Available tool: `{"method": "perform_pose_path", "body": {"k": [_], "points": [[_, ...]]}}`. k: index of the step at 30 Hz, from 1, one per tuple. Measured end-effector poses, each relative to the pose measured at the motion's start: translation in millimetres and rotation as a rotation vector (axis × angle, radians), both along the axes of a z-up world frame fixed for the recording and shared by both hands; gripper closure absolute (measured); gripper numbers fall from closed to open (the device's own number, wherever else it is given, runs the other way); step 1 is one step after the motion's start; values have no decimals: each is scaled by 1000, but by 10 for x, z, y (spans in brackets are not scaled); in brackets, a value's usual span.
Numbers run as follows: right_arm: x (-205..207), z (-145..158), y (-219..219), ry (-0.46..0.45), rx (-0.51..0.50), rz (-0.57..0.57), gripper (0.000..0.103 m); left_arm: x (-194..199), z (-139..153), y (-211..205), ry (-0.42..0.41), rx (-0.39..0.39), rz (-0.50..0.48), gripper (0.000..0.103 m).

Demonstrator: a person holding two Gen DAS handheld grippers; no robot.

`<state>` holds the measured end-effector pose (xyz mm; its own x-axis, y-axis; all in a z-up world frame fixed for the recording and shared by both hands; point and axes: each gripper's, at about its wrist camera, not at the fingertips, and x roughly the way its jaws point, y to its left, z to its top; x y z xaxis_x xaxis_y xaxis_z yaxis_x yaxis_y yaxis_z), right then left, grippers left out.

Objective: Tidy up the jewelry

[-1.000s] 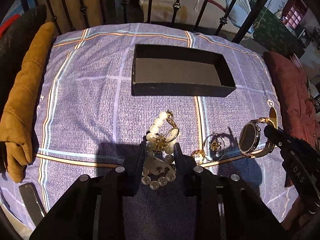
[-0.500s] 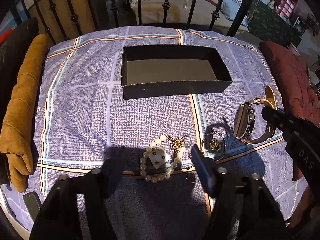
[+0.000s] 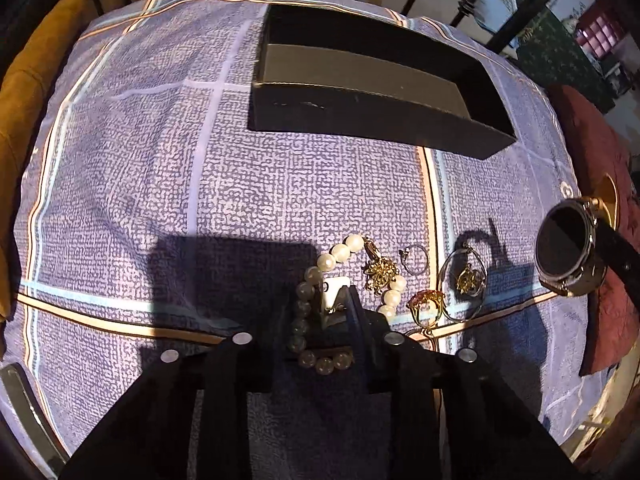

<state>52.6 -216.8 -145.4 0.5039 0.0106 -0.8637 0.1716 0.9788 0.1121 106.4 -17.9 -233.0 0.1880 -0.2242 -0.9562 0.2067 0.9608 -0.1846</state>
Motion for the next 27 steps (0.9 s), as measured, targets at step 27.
{"method": "perform_pose_path", "body": {"k": [27], "points": [[87,213,7,-70,23,18,93,-150,1042,-52,-146,-65,-121,87]]}}
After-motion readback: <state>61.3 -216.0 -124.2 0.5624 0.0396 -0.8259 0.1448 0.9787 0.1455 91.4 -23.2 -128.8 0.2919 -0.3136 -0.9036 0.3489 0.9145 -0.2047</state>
